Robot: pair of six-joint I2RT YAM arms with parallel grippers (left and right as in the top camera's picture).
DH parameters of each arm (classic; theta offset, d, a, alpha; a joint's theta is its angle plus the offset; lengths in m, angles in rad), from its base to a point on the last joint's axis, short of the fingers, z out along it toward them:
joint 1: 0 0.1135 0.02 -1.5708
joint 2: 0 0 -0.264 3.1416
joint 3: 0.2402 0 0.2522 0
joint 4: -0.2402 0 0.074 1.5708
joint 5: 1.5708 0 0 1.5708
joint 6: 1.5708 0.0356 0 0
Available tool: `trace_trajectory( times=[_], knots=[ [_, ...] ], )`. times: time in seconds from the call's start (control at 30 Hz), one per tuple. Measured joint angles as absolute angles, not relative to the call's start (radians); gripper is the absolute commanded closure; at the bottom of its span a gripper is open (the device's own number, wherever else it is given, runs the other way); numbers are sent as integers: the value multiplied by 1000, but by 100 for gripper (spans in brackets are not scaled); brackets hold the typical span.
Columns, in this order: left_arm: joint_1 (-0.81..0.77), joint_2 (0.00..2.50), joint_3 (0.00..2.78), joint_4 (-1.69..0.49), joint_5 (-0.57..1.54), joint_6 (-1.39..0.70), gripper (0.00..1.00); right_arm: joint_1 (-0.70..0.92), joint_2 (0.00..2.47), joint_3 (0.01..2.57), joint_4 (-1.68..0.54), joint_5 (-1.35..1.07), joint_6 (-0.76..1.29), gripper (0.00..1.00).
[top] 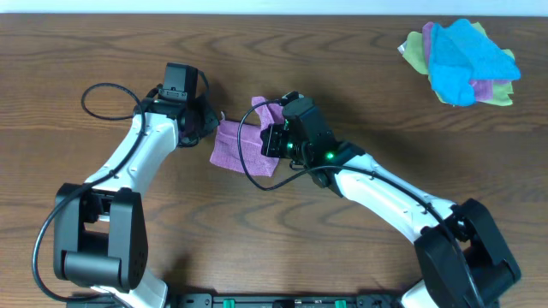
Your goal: Fold the cloth
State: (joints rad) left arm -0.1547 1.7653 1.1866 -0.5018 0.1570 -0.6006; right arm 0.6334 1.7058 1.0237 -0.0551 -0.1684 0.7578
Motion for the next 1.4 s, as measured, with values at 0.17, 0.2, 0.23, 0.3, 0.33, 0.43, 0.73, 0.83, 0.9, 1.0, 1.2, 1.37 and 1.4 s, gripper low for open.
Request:
trace_trajectory(
  times=[0.17,0.2,0.23,0.3,0.33,0.43,0.73,0.83,0.9,1.0,1.2,1.37,1.4],
  knots=[
    [-153,1765,1187,-521,157,-591,94,637,1708,1026,-56,-158,757,99],
    [-152,1765,1188,-525,157,-587,94,641,1713,1032,-56,-156,757,99],
    [-150,1765,1191,-532,157,-582,94,645,1720,1039,-56,-155,757,99],
    [-144,1758,1194,-544,157,-575,94,654,1741,1064,-58,-152,756,99],
    [-138,1750,1194,-550,157,-571,94,660,1757,1082,-59,-151,756,99],
    [-103,1713,1199,-577,157,-562,94,678,1806,1136,-88,-148,753,99],
    [7,1649,1201,-622,154,-545,94,716,1883,1203,-105,-145,753,99],
    [27,1637,1201,-630,153,-541,94,723,1910,1219,-105,-142,753,99],
    [36,1629,1201,-634,153,-537,94,728,1925,1223,-105,-141,753,99],
    [42,1616,1201,-648,154,-525,94,738,1946,1232,-105,-141,753,99],
    [43,1608,1201,-656,153,-519,94,751,1990,1258,-91,-141,753,99],
    [44,1608,1201,-657,153,-519,94,752,2017,1286,-83,-141,753,99],
    [44,1608,1201,-659,154,-519,94,752,2023,1293,-80,-141,753,99]
  ],
)
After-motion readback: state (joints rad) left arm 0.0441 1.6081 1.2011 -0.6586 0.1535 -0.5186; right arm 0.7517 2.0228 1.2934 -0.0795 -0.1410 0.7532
